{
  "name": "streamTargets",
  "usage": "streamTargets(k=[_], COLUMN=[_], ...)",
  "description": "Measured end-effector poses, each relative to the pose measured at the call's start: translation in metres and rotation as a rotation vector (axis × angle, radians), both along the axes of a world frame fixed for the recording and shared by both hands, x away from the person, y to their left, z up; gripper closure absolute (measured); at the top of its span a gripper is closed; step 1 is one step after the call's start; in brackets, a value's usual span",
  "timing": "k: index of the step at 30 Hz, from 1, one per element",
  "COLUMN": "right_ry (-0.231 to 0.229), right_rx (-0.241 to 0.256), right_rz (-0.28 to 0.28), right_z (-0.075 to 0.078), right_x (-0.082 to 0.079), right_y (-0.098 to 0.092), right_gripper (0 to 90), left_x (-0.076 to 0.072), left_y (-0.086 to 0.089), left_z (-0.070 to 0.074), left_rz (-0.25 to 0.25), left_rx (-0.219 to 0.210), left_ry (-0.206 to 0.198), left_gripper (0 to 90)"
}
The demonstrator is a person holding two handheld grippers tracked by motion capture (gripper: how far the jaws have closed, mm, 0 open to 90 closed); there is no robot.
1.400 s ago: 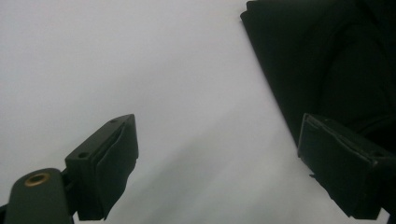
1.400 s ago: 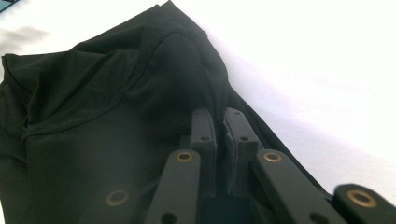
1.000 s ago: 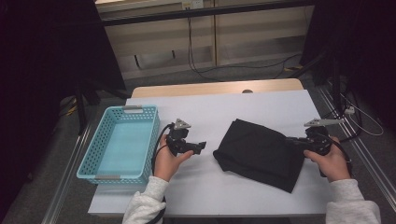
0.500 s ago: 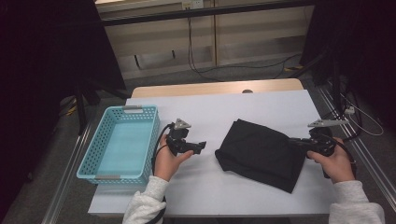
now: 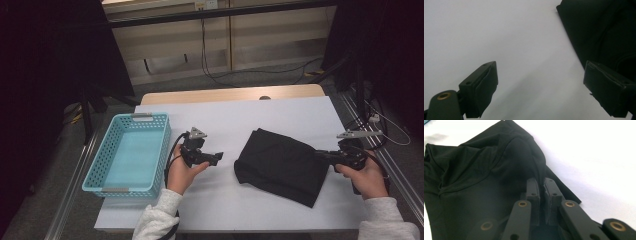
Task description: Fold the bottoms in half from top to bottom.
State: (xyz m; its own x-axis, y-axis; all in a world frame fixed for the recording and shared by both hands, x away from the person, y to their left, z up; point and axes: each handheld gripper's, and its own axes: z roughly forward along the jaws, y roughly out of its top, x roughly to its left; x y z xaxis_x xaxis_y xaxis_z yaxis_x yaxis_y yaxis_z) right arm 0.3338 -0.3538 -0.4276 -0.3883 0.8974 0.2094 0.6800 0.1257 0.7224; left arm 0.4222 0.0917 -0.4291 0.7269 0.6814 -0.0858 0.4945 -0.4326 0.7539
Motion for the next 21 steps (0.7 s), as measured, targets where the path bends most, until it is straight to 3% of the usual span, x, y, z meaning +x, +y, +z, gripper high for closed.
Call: streamTargets(k=[13, 16, 21], right_ry=[0.042, 0.074, 0.088], right_rx=[-0.059, -0.099, -0.132], right_rz=[-0.019, -0.025, -0.028], right_z=[-0.002, -0.009, -0.015], right_x=[-0.003, -0.004, -0.003], right_y=[-0.004, -0.004, -0.002], right_gripper=[83.8, 83.7, 83.0], left_x=[-0.001, -0.001, -0.001], left_y=[-0.003, -0.002, -0.001], left_z=[-0.001, 0.000, 0.000], left_rz=[-0.011, -0.007, 0.000], left_rx=[0.010, 0.003, 0.000], left_ry=[-0.006, -0.005, 0.000], left_gripper=[12.2, 12.3, 12.2])
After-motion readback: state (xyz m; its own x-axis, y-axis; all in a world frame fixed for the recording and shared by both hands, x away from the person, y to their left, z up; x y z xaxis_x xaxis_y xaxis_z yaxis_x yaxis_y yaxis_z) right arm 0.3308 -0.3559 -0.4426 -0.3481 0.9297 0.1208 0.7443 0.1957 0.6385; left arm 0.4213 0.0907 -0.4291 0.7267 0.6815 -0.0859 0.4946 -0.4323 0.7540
